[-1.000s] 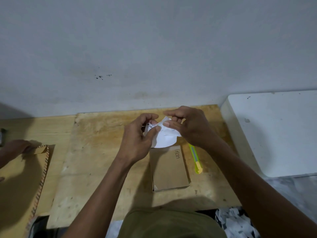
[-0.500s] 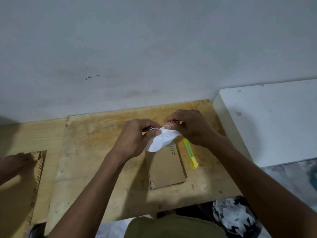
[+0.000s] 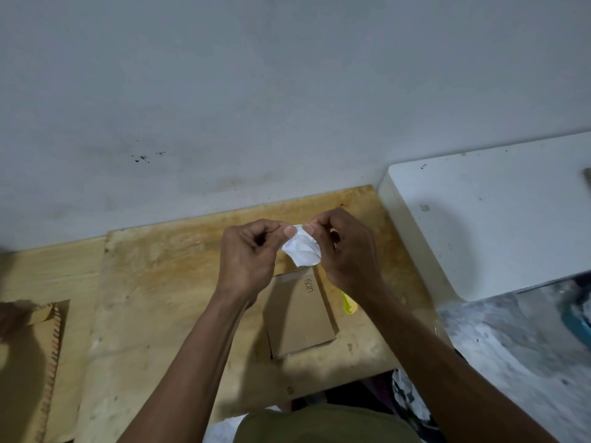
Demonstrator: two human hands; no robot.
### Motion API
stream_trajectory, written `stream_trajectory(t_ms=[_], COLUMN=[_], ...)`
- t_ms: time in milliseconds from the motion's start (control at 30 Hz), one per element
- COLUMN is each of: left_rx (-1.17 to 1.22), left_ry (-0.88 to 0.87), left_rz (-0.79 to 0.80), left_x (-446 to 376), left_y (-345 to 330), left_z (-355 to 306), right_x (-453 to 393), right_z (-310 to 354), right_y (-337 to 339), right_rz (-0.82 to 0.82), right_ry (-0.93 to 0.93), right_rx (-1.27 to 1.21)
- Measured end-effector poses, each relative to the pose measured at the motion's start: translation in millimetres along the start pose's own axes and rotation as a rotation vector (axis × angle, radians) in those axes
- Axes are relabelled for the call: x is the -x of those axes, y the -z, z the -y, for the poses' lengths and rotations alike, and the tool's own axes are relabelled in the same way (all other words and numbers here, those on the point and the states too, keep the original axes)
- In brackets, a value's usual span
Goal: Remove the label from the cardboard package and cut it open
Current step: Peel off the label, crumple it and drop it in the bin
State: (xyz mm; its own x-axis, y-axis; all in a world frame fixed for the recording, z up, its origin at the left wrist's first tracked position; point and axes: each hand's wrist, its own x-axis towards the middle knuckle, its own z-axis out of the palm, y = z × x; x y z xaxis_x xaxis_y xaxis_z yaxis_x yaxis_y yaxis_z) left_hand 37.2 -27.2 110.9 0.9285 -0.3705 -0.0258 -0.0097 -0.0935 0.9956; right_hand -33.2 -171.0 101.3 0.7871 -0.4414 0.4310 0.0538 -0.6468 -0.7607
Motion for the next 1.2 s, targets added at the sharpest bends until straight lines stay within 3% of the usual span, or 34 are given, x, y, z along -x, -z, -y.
stream_trajectory(t_ms=[300, 400, 467, 533, 633, 867, 1200], left_rx=[0.407, 0.578, 0.425, 0.183, 0.048, -0.046, -0.171], left_ry=[0.18, 0.219, 0.117, 0.038, -0.008, 0.026, -0.013], left_rz=[-0.115, -0.33, -0.427, -0.374, -0.253, -0.078, 0.163], left_x=[-1, -20, -34, -38, -36, -33, 2], left_y=[-24, 7, 43, 57, 43, 2, -102], left_z=[2, 13, 19, 18, 15, 33, 39], right_x=[4, -6, -11, -12, -11, 3, 87], right_z=[22, 1, -20, -32, -26, -25, -72], right_y=[-7, 17, 44, 58, 54, 66, 156], right_rz=[-0.19, -0.304, -0.331, -0.281, -0.244, -0.306, -0.4], right_ry=[-0.282, -0.354, -0.411, -0.435, -0.404, -0.395, -0.658], right_rx=[-0.275, -0.212, -0.181, -0.144, -0.153, -0.085, 0.104])
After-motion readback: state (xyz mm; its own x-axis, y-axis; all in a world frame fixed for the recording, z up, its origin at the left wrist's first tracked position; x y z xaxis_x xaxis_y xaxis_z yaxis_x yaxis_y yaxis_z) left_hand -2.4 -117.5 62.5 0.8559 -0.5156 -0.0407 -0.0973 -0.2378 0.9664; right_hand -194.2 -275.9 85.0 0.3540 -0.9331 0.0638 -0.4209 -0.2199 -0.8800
